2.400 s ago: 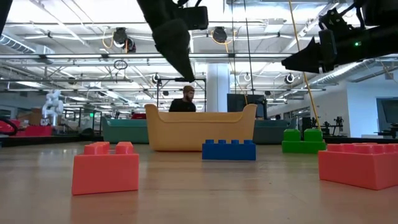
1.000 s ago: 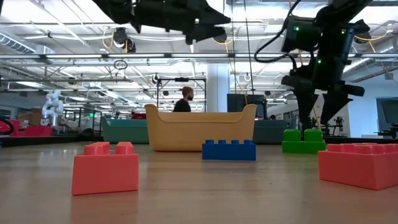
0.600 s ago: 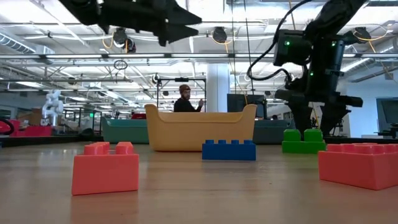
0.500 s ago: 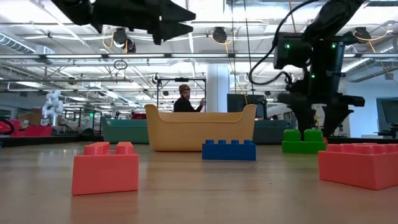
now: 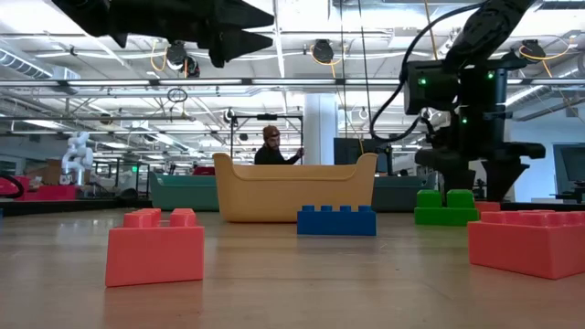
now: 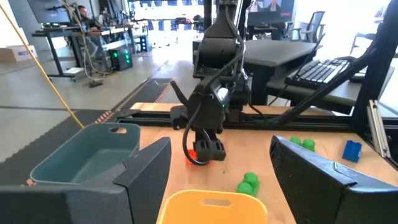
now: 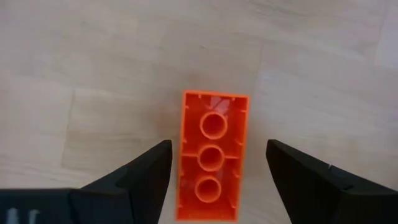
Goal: Sort & place blocks by color
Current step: Put the orange game piece into the blue bin
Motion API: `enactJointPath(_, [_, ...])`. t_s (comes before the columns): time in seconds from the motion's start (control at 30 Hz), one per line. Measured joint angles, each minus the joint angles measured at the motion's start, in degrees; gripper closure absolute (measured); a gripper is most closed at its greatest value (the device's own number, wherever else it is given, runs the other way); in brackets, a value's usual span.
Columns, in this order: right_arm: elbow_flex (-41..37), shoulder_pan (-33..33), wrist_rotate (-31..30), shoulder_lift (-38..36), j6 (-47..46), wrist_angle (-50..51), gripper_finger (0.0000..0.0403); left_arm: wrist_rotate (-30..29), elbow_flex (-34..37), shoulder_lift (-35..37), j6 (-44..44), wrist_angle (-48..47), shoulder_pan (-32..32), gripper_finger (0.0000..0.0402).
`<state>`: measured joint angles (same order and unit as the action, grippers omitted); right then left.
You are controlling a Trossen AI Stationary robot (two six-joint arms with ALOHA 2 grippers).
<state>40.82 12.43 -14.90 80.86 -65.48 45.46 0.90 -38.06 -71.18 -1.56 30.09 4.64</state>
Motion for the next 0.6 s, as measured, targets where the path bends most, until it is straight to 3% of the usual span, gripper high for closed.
enactJointPath(0.13, [0.00, 0.00, -0.02, 0.00, 2.66, 1.66, 0.0192, -1.41, 0.01, 0.00, 0.01, -0.41, -1.28, 0.0128])
enactJointPath(0.3, [0.04, 0.00, -0.26, -0.09, 9.18, 0.68, 0.0280, -2.59, 0.02, 0.00, -1.48, -0.58, -1.83, 0.0128])
enactJointPath(0.6, [0.26, 1.54, -0.32, -2.97, 31.07, -15.27, 0.0283, -4.61, 0.03, -0.02, -3.26, -6.44, -1.80, 0.0128])
